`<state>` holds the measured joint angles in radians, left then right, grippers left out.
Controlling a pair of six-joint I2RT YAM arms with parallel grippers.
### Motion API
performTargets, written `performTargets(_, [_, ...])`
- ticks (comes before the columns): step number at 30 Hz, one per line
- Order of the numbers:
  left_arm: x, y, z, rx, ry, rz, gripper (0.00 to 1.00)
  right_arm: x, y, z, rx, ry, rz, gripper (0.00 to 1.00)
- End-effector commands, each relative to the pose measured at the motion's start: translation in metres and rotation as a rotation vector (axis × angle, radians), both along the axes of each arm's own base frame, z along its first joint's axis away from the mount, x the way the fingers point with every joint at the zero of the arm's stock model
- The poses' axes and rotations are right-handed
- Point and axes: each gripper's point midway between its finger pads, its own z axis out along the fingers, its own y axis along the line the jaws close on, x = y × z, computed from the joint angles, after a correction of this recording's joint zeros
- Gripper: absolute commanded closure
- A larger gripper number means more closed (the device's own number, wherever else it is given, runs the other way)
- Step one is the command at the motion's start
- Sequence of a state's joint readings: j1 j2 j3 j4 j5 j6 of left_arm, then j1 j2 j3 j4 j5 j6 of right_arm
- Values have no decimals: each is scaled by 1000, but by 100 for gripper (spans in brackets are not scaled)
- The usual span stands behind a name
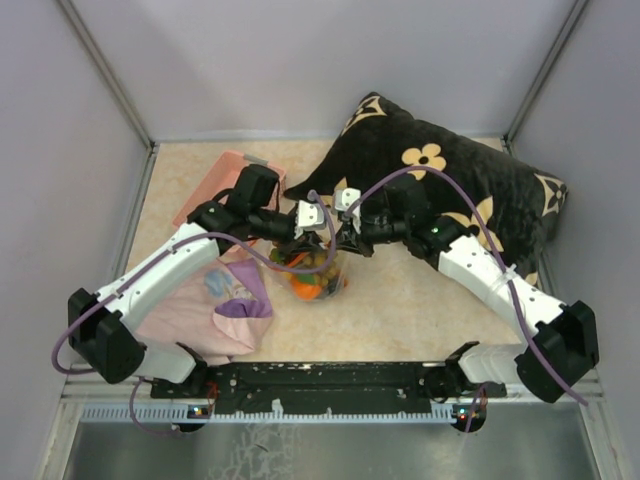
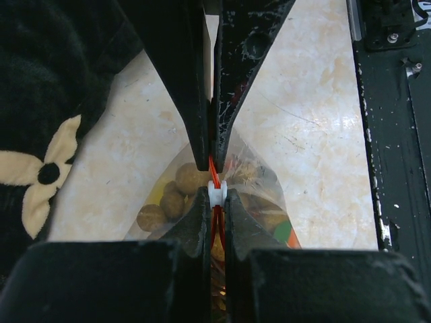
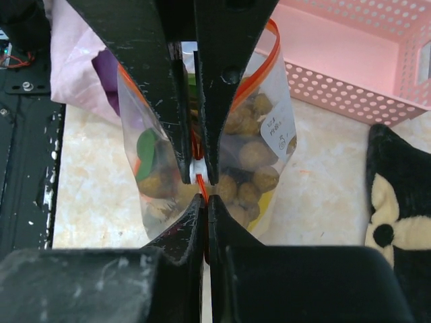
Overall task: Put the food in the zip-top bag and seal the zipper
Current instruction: Zip the zipper food storage bag at the center of the board.
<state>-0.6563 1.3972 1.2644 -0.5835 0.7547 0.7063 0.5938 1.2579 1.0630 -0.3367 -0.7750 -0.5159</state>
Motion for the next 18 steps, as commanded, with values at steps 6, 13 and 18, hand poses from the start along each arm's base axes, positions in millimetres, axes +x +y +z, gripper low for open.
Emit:
performTargets(6, [1,0,20,-35,-49,19,96,42,-43,25,-33,-128,-321,100])
performTargets(13, [2,6,17,-11,-20,76,94,52,-80,16,-99,-119,-506,100])
performTargets(18, [3,12,10,24,0,113,93,48,-92,13,-109,-112,-544,100])
